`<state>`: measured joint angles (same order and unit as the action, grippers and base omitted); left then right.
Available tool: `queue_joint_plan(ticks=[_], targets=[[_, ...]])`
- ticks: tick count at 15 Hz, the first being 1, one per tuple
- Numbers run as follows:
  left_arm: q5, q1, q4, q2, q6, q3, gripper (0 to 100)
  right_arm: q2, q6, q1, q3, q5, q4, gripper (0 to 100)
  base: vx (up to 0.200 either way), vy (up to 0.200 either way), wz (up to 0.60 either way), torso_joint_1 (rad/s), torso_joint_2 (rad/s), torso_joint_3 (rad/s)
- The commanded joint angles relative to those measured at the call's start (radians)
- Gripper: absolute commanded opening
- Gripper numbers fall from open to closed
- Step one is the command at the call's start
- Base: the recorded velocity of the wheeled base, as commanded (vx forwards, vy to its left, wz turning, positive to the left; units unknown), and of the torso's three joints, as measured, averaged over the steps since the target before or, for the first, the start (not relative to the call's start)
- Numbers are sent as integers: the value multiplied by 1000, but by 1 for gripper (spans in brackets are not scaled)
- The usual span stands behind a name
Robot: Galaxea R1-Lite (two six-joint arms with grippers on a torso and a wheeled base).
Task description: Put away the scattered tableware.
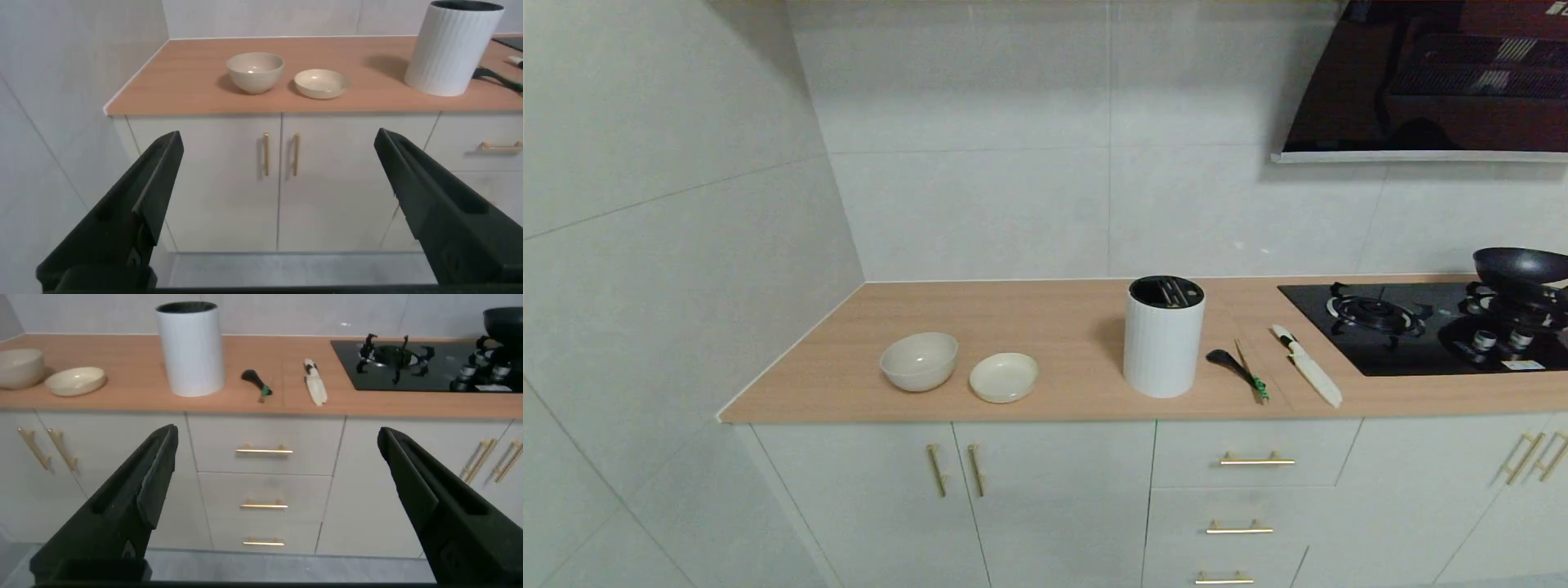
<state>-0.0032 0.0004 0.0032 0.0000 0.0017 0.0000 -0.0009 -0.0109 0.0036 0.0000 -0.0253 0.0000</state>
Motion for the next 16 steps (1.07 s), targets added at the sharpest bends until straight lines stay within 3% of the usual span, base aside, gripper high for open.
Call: queue_joint_plan(ticks=[1,16], targets=[[0,1,0,2,0,0,100,1,0,1,0,-1,0,100,0,200,0,2,-2,-2],[0,1,0,2,0,0,100,1,0,1,0,1,0,100,0,200,0,1,4,2]])
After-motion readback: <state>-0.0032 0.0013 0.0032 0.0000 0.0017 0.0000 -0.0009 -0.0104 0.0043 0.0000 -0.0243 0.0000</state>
